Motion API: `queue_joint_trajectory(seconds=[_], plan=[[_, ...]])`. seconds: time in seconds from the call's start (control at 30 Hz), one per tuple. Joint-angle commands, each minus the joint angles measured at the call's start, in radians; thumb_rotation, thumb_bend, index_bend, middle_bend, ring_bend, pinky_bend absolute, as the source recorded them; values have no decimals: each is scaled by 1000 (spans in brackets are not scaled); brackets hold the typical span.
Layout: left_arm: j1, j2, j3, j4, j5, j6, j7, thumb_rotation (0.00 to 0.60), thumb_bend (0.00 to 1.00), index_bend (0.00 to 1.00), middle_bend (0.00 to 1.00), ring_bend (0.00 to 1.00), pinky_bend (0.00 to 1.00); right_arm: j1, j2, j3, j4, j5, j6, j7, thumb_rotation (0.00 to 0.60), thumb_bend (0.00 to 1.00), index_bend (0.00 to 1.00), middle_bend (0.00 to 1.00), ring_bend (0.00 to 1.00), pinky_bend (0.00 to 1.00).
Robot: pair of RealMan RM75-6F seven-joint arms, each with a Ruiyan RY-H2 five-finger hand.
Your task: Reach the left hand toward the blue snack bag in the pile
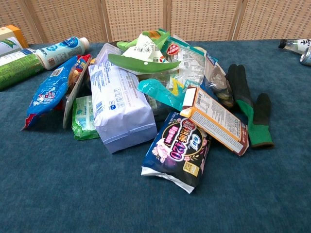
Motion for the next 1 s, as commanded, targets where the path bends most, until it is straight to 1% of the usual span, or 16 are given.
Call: queue_joint_trajectory(seconds=[0.03, 0.2, 0.27, 0.4, 0.5, 0.53, 0.63, 0.7, 0.83, 1.0], plan=[[-1, -5, -2, -1, 4, 5, -4, 600, 0, 19, 0, 0, 0, 1, -1, 0, 3, 4, -3, -1, 600, 0, 0, 0, 0, 0], [-9, -15, 8, 8, 29, 5, 16, 600, 0, 25, 0, 0, 0, 2, -1, 1, 2, 2, -3, 0, 600, 0, 0, 0, 0, 0], [-22, -32, 15, 50, 64, 12, 36, 600, 0, 26, 0, 0, 0, 1, 0, 3, 2, 4, -1, 3, 600, 0, 0, 0, 0, 0], [-80, -88, 41, 235, 185, 26, 91, 600, 0, 2, 0, 0, 0, 3, 0, 9, 5, 19, -2, 2, 600, 0, 0, 0, 0, 0], [-146, -132, 69, 390, 297, 32, 92, 600, 0, 0, 0, 0, 0, 3, -2, 10, 6, 20, -1, -3, 600, 0, 0, 0, 0, 0], [-175, -153, 82, 451, 346, 45, 94, 600, 0, 0, 0, 0, 0, 3, -2, 10, 5, 18, 0, -5, 600, 0, 0, 0, 0, 0], [-247, -215, 106, 590, 445, 78, 93, 600, 0, 0, 0, 0, 0, 2, -2, 8, 2, 14, 1, -10, 600, 0, 0, 0, 0, 0], [-292, -259, 119, 664, 485, 81, 93, 600, 0, 0, 0, 0, 0, 2, -3, 8, 2, 15, 2, -10, 600, 0, 0, 0, 0, 0], [-364, -329, 141, 762, 523, 49, 115, 600, 0, 0, 0, 0, 0, 0, 2, 11, 2, 18, 4, -1, 600, 0, 0, 0, 0, 0], [-434, -402, 152, 834, 525, -17, 144, 600, 0, 0, 0, 0, 0, -1, 6, 14, 5, 21, 6, 12, 600, 0, 0, 0, 0, 0]])
